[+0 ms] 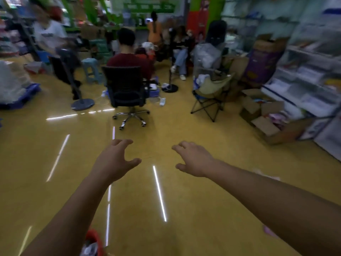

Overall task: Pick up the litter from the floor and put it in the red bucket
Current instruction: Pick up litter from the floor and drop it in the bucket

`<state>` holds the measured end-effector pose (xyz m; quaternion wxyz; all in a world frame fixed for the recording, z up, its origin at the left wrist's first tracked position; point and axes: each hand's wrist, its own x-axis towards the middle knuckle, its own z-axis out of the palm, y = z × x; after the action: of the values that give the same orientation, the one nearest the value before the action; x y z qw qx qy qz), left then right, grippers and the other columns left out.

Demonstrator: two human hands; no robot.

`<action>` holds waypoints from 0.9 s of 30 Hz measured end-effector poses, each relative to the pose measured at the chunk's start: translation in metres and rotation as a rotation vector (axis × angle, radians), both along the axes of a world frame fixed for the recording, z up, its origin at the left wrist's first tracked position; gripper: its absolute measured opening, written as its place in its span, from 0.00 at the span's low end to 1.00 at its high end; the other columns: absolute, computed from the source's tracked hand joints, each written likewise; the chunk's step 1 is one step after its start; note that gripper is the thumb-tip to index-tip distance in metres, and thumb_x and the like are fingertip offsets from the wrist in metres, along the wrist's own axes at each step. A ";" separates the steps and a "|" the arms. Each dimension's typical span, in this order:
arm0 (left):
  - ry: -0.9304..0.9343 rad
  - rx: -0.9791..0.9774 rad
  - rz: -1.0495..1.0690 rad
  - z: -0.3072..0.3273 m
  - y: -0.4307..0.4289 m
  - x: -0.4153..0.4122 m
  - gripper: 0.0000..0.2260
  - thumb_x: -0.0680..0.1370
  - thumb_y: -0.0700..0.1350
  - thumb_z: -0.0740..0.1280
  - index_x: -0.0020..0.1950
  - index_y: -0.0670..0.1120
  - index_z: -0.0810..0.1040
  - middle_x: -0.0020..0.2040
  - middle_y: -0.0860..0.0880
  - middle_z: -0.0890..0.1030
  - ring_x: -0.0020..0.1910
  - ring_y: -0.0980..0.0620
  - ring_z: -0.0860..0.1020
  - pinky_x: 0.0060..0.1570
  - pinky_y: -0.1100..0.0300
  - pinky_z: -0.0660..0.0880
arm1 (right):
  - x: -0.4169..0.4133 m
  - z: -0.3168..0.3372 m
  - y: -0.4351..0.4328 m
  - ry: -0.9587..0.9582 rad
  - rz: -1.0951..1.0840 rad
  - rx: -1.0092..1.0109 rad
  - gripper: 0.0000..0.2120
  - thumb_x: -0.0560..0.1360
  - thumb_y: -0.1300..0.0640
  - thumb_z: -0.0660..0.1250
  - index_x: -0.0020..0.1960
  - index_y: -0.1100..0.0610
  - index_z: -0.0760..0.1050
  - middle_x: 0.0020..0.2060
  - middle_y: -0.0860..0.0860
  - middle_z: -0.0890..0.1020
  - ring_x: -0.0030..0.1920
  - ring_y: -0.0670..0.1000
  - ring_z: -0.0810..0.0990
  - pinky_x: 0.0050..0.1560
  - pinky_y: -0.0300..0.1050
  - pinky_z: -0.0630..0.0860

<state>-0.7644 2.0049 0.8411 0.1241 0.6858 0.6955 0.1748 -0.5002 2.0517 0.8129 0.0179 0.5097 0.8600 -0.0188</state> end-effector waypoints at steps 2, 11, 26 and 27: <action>-0.005 0.020 -0.075 -0.001 0.008 0.043 0.32 0.69 0.59 0.75 0.70 0.52 0.71 0.69 0.48 0.72 0.62 0.47 0.74 0.56 0.54 0.73 | 0.051 -0.005 -0.015 -0.024 -0.061 0.005 0.32 0.76 0.42 0.64 0.76 0.49 0.57 0.70 0.54 0.67 0.65 0.58 0.69 0.60 0.54 0.73; 0.019 -0.006 -0.411 -0.004 0.035 0.235 0.32 0.70 0.60 0.74 0.71 0.53 0.70 0.68 0.48 0.71 0.61 0.48 0.74 0.56 0.54 0.73 | 0.256 -0.016 -0.077 -0.038 -0.425 -0.019 0.31 0.76 0.42 0.64 0.75 0.49 0.57 0.69 0.55 0.67 0.64 0.60 0.69 0.59 0.55 0.73; 0.026 -0.030 -0.825 -0.026 0.031 0.476 0.32 0.71 0.58 0.74 0.72 0.51 0.69 0.68 0.49 0.71 0.64 0.49 0.72 0.58 0.56 0.70 | 0.463 -0.038 -0.200 0.025 -0.911 -0.090 0.32 0.77 0.43 0.63 0.76 0.50 0.56 0.71 0.54 0.64 0.66 0.58 0.68 0.59 0.53 0.72; 0.031 -0.030 -0.848 -0.029 0.032 0.489 0.32 0.71 0.58 0.74 0.72 0.51 0.70 0.67 0.49 0.71 0.64 0.49 0.72 0.57 0.57 0.70 | 0.471 -0.041 -0.205 0.028 -0.937 -0.098 0.32 0.78 0.43 0.63 0.77 0.50 0.55 0.72 0.54 0.64 0.66 0.58 0.68 0.59 0.53 0.72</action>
<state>-0.2753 2.0373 0.8125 0.1846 0.9119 0.3559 0.0881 -0.0288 1.8470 0.7720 0.0200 0.8412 0.5355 -0.0723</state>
